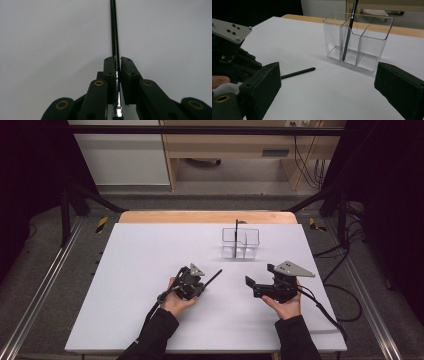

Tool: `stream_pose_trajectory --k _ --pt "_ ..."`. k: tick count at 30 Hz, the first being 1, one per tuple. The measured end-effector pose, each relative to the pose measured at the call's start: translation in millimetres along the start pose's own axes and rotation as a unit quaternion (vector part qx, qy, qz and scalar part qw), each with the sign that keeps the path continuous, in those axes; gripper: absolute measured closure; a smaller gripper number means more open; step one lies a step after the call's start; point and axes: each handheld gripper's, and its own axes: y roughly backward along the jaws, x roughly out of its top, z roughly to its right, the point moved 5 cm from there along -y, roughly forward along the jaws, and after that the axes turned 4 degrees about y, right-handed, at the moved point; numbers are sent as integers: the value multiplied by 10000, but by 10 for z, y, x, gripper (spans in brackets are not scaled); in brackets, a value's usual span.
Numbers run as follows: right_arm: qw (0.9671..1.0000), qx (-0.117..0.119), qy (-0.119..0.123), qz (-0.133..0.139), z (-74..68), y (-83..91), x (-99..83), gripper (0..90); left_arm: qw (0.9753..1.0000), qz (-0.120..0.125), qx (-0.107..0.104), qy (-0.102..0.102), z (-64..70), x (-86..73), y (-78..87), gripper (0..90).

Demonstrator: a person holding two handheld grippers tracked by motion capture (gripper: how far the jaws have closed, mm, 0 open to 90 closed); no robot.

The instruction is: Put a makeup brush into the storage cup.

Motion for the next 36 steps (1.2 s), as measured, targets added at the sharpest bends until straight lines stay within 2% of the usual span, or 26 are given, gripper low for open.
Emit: stream_pose_trajectory --k 2,6,8,13,19,23,30,33,36 --pt "10000 -8 5 -2 2 0 0 75 10000 -54 -70 -11 0 3 6 776" --pt "10000 -4 13 15 6 8 6 75 9995 -233 49 -189 -16 42 8 660" --pt "10000 -14 -4 22 10 18 12 76 9992 -322 44 -223 -24 67 7 597" --pt "10000 -5 3 32 16 24 18 76 9985 -440 83 -318 -32 163 -5 542" --pt "10000 18 -14 28 16 23 21 76 9962 -731 76 -471 -7 252 -56 559" --pt "10000 27 -30 48 19 33 29 77 9948 -883 40 -498 8 280 -115 602" --pt "10000 44 -33 32 15 24 24 78 9939 -962 -72 -533 39 288 -134 712" --pt "10000 51 -30 14 13 20 20 77 9931 -993 -60 -618 74 288 -136 765" --pt "10000 50 -36 15 15 23 22 77 9934 -1013 -121 -527 66 288 -137 798"
